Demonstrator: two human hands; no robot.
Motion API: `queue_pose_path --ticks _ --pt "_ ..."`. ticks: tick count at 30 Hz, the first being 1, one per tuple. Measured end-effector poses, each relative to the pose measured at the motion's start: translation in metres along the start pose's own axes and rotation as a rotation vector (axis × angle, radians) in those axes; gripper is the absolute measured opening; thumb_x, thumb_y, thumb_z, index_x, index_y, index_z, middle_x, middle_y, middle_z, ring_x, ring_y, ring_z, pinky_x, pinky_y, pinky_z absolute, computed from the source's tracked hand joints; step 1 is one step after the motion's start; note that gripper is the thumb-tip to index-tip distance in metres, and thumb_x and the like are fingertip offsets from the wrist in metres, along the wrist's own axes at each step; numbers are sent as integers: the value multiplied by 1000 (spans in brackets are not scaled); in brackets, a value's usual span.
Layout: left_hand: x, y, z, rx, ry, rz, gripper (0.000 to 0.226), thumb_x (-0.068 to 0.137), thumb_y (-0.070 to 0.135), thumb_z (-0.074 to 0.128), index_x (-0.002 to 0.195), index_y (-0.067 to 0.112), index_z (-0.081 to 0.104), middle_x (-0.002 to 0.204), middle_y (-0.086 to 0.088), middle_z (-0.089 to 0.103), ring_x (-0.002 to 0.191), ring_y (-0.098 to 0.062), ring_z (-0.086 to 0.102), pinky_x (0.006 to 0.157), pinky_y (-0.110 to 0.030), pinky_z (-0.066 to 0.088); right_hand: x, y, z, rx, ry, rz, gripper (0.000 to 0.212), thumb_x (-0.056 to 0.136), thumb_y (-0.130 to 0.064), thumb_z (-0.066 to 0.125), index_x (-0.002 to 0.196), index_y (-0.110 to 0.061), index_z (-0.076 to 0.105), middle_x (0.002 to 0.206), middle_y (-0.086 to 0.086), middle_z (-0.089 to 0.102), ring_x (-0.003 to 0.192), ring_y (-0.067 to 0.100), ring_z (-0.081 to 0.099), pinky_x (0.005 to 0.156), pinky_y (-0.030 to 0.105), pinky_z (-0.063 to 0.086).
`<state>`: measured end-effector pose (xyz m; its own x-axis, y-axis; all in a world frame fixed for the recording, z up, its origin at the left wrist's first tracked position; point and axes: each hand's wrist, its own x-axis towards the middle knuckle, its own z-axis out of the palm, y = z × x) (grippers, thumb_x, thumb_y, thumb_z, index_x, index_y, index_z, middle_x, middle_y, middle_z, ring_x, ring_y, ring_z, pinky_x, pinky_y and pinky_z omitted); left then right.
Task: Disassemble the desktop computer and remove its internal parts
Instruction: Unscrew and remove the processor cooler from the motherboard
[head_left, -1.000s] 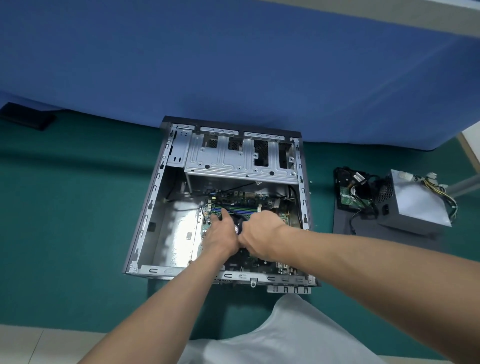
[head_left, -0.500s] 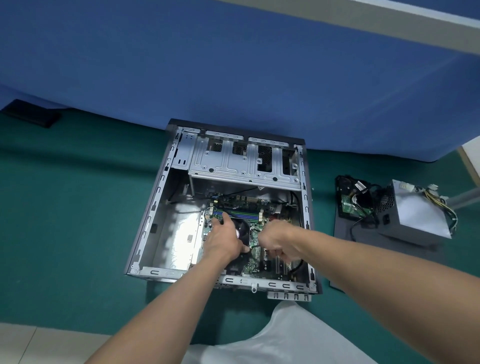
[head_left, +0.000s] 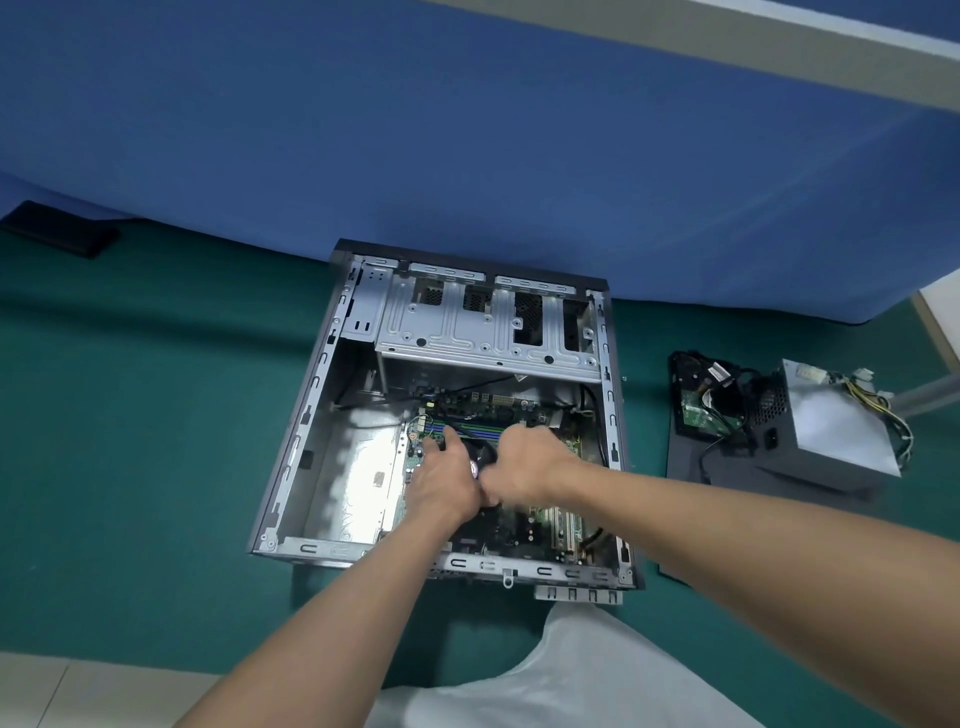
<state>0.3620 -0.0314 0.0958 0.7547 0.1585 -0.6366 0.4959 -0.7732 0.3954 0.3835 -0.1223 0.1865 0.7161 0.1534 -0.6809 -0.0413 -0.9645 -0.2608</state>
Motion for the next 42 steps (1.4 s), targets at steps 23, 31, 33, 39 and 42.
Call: queue_pose_path --ticks 23,31,33,39,42 --pt "2 -2 2 -6 32 3 99 84 21 72 155 15 3 161 -15 8 139 -37 33 106 -44 37 1 14 7 -299 121 -128 25 83 -30 57 67 -11 54 65 3 56 65 24 59 53 25 43" --pt "3 -1 3 -30 24 -8 117 71 38 84 155 16 6 160 -14 15 139 -36 34 106 -45 38 -1 20 3 749 -208 588 16 96 -14 39 86 -9 50 49 1 46 34 8 30 38 15 24" --pt "3 0 3 -22 24 -8 116 71 38 84 155 16 7 159 -14 16 138 -37 36 105 -45 39 -3 20 8 484 -117 409 20 97 -16 40 82 -8 50 63 1 48 48 10 38 42 20 31" --pt "4 1 2 26 31 -9 106 78 34 79 154 16 8 159 -14 16 133 -37 42 100 -44 43 -16 21 22 -742 33 -211 28 98 -18 40 117 -7 57 88 6 60 74 25 56 58 33 44" --pt "2 2 2 43 43 -11 96 83 27 74 154 16 9 159 -15 17 131 -36 45 98 -43 44 -15 20 22 -1101 38 -471 28 102 -18 38 123 -16 56 68 -1 49 54 18 47 44 30 32"
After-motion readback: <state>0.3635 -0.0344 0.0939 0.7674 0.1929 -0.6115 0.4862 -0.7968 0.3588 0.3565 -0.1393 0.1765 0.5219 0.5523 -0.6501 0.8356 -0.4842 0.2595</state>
